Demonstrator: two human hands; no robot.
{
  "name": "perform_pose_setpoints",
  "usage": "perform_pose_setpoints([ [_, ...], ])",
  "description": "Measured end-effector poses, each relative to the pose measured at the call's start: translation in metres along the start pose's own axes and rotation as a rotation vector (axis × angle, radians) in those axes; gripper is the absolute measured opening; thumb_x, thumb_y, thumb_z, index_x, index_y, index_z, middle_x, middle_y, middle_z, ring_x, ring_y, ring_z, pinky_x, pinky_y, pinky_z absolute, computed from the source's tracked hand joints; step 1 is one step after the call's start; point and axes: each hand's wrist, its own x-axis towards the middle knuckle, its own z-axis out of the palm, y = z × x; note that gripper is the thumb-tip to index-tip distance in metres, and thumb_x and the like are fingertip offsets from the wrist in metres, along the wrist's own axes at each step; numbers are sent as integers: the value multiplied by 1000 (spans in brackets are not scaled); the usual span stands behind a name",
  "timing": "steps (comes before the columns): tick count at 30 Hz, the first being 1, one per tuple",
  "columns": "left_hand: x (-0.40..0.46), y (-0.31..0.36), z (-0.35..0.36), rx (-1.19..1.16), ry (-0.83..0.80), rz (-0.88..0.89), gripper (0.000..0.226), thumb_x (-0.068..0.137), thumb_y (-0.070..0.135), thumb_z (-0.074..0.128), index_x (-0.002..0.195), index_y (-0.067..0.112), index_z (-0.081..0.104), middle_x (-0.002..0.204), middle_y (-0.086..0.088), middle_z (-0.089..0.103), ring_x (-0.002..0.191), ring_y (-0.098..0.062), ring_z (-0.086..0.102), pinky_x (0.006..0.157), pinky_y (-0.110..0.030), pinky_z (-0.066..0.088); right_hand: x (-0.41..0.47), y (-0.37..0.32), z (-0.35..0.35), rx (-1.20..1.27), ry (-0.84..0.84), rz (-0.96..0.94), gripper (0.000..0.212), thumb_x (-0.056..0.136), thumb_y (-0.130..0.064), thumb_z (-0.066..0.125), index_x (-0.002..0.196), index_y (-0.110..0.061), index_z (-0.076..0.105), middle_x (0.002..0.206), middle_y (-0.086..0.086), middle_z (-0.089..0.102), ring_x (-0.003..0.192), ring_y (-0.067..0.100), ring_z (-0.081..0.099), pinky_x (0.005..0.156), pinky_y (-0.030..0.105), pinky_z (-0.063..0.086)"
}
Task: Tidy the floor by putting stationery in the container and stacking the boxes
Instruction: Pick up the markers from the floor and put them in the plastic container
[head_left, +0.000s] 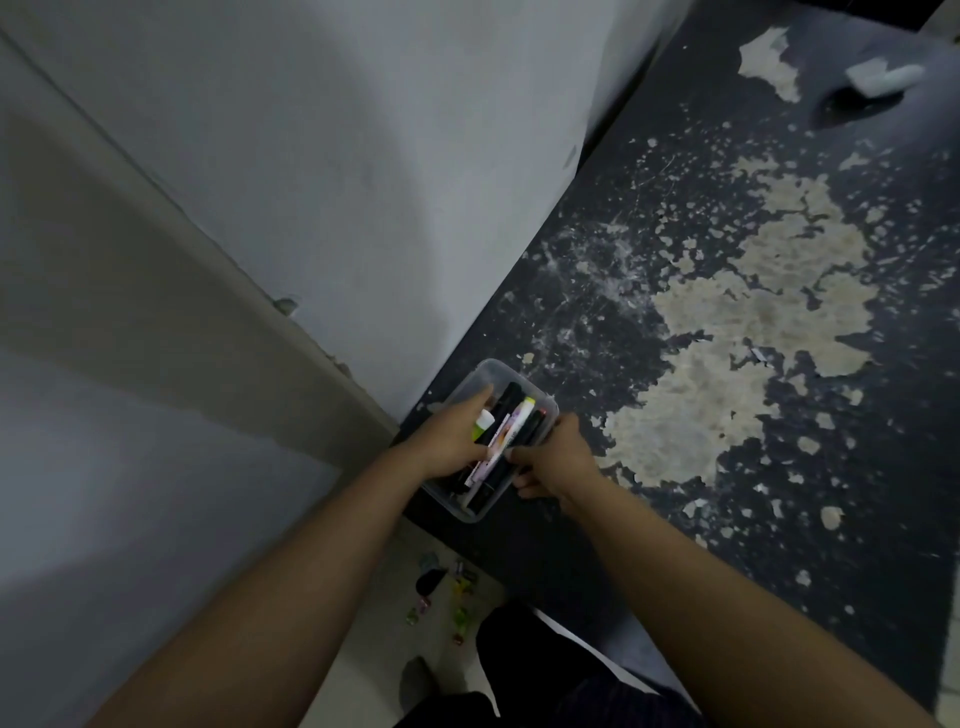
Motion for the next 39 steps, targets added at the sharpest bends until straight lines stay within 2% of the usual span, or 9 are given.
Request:
perform_pose_setpoints([
  [5, 0, -5, -3, 2, 80, -36, 44, 84, 9, 64, 121, 11, 41, 123, -12, 57, 109, -24, 56, 87, -30, 44, -6, 5, 15, -60, -91, 35, 117, 74, 7, 71, 142, -33, -16, 111, 29, 59, 68, 32, 64, 59, 44, 58],
  [7, 0, -5, -3, 2, 156, -20, 29, 84, 10, 65, 108, 11, 50, 111, -12, 62, 101, -24, 59, 81, -31, 45, -6, 5, 19, -59, -44, 31, 122, 75, 6, 69, 142, -34, -24, 116, 31, 57, 79, 35, 64, 65, 48, 57],
  [11, -2, -2, 2, 38, 284, -11, 22, 87, 13, 62, 108, 8, 63, 102, -13, 69, 96, -27, 64, 76, -27, 44, -6, 5, 22, -37, -2, 28, 120, 76, 10, 66, 144, -36, -21, 118, 28, 56, 84, 38, 66, 59, 45, 57],
  [15, -1, 2, 9, 123, 267, -7, 38, 91, 21, 57, 127, 7, 54, 119, -20, 60, 110, -34, 57, 89, -33, 44, -5, 7, 22, -16, -15, 22, 113, 79, 12, 62, 144, -37, -16, 117, 28, 56, 67, 31, 61, 43, 33, 54],
  [20, -2, 7, 16, 199, 174, -22, 70, 81, 22, 68, 141, 8, 34, 132, -17, 45, 122, -33, 46, 95, -35, 41, 2, 11, 23, -32, -1, 17, 109, 78, 13, 56, 143, -40, -13, 110, 28, 58, 63, 32, 62, 57, 44, 58],
  [24, -3, 7, 11, 301, 33, -25, 96, 79, 23, 69, 150, 8, 7, 145, -17, 28, 136, -33, 27, 109, -40, 33, 5, 12, 23, 31, -16, 19, 95, 84, -5, 58, 141, -41, -9, 105, 26, 62, 57, 26, 61, 54, 37, 58],
  [30, -11, -1, 5, 303, -172, -2, 130, 66, 26, 81, 147, 19, -20, 153, -7, 8, 141, -30, 11, 116, -46, 25, 8, 11, 18, 13, -50, 7, 80, 93, -22, 52, 140, -42, -9, 97, 24, 68, 60, 29, 65, 58, 39, 60],
  [35, -14, -3, 13, 397, -38, 54, 135, 62, 25, 85, 148, 21, -19, 152, -5, 14, 139, -28, 16, 115, -42, 26, 7, 11, 18, 43, -56, -2, 67, 96, -27, 48, 139, -42, -2, 96, 21, 68, 59, 27, 66, 53, 36, 59],
  [39, -13, -7, 9, 326, -53, 45, 125, 66, 29, 82, 150, 16, -9, 155, -4, 11, 142, -27, 13, 117, -39, 20, 9, 12, 18, 25, -43, 10, 61, 91, -18, 53, 134, -33, 12, 98, 21, 66, 59, 26, 65, 51, 35, 58],
])
